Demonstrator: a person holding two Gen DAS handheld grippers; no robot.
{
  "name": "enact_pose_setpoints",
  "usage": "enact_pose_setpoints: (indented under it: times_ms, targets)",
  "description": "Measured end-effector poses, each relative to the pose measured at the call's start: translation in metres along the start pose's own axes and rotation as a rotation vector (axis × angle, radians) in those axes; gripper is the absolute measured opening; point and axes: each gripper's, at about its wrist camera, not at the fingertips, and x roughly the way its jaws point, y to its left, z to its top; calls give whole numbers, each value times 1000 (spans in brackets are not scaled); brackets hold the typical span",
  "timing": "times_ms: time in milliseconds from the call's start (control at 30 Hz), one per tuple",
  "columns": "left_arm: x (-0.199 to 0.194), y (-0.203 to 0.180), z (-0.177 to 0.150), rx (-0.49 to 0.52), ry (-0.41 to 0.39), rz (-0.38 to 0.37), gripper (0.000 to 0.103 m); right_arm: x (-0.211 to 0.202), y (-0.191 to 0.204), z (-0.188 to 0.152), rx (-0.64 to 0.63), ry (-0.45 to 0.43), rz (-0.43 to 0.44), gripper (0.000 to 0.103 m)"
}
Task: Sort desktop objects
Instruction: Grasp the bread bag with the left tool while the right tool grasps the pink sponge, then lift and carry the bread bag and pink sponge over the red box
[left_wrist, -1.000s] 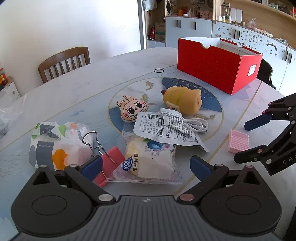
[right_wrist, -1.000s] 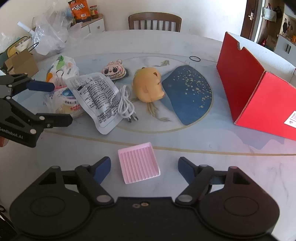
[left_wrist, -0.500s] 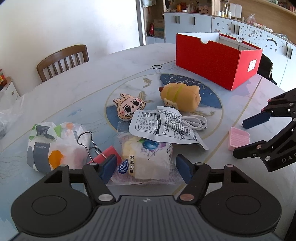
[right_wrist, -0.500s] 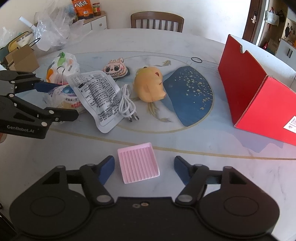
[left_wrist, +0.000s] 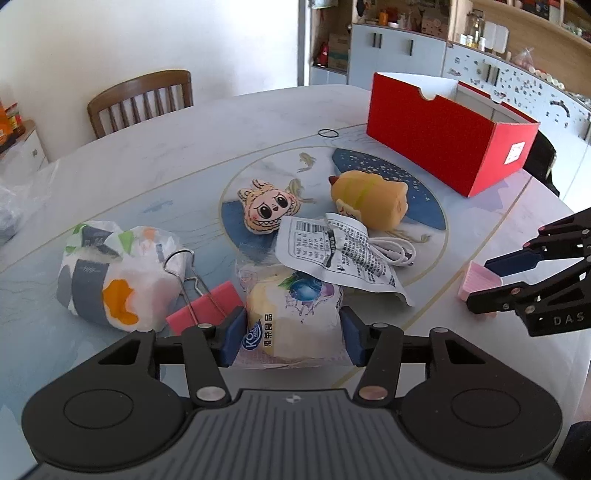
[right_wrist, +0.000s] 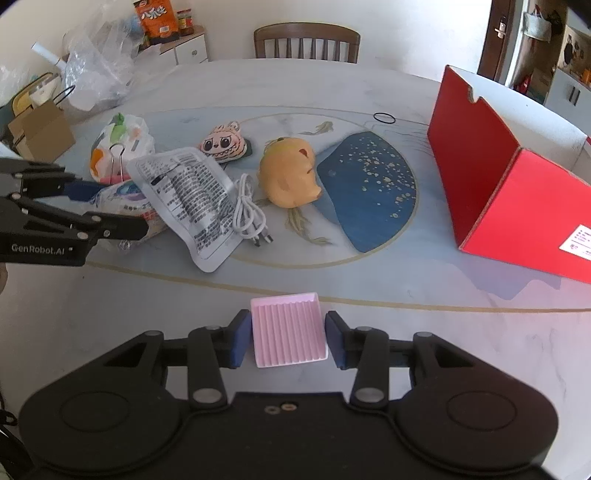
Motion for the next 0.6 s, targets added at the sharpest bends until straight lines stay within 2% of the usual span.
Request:
enact_pose_setpoints:
  times_ms: [267, 600]
  targets:
    - [-27, 7, -7, -71, -20, -4, 53, -21, -11, 4, 47, -28, 11, 43]
    - [-69, 6, -17, -134, -65, 35, 53, -50, -25, 9, 95, -52, 18, 43]
